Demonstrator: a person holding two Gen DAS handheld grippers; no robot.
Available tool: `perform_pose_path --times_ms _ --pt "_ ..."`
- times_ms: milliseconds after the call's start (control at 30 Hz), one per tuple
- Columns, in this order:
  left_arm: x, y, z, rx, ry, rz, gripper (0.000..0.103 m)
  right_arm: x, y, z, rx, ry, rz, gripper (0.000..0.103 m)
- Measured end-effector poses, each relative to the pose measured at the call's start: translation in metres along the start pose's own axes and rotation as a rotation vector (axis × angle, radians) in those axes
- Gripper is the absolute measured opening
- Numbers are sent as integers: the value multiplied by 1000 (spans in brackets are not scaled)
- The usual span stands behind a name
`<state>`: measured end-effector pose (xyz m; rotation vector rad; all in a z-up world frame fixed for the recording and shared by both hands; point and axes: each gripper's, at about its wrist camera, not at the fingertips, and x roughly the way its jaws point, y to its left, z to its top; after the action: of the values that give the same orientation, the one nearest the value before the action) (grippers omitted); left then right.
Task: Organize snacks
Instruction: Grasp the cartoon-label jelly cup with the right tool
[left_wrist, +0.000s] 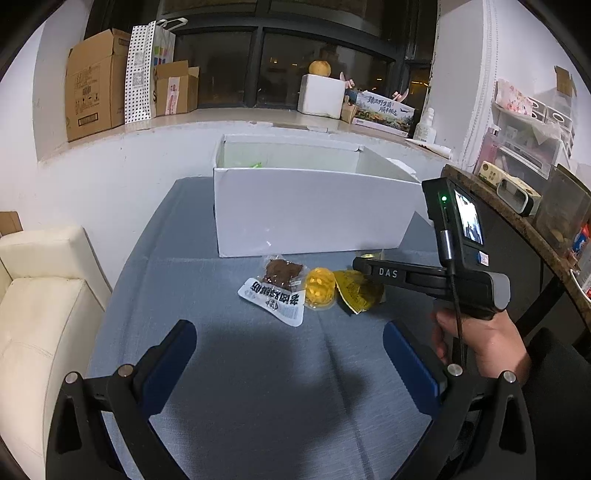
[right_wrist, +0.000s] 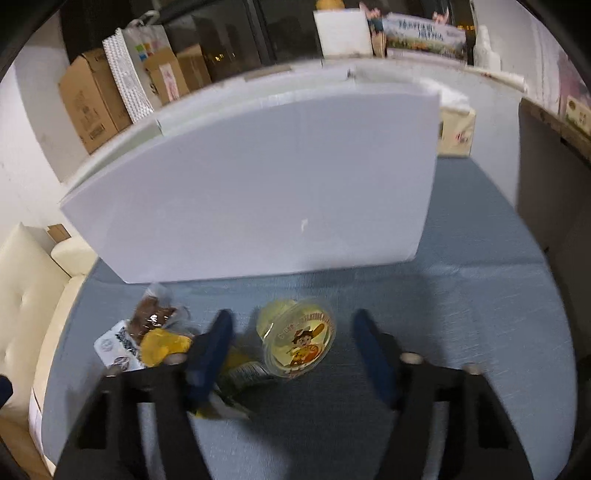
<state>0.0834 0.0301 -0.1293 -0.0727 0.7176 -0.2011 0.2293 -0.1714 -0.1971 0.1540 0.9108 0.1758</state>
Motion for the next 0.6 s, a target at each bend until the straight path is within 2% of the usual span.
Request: perform_pose_path --times_ms 300,500,600 --pt "4 -1 -1 9 2 2 103 -19 3 -5 -34 -53 6 50" --pt "14 3 -2 35 7 6 103 -54 8 -13 -78 -112 30 50" --pt "28 10 0 58 27 31 103 -76 7 -20 -90 -131 54 50"
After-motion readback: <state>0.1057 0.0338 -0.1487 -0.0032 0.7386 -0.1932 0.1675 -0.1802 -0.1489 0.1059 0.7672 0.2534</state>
